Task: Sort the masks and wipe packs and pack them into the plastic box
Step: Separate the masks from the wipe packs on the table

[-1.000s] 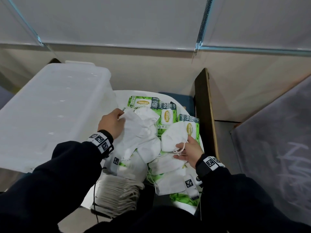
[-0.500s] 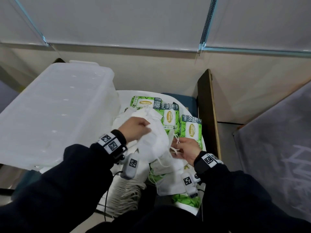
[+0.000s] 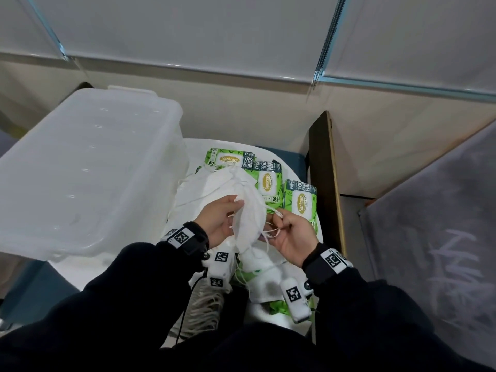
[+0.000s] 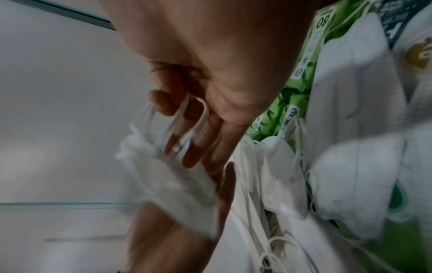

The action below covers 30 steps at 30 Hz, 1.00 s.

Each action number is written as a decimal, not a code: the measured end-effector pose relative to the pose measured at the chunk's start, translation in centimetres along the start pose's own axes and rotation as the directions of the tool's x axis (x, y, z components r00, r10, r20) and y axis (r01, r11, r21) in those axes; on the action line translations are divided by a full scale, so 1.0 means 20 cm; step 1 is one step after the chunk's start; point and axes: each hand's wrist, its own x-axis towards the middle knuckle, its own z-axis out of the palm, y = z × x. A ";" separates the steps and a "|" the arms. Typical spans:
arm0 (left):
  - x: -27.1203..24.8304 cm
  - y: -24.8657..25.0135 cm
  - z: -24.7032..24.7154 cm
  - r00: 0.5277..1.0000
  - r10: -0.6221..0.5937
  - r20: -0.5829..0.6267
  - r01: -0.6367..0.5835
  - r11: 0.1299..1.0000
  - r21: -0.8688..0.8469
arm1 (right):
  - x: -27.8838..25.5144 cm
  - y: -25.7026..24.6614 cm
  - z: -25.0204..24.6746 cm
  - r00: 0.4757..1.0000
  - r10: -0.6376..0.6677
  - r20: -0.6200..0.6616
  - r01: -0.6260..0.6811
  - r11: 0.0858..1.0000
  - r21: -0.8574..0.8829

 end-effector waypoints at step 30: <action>-0.55 -0.14 -0.71 0.937 0.347 0.036 -0.319 0.810 0.491 | -0.31 0.55 0.49 0.924 -0.095 -0.370 0.002 0.970 -0.244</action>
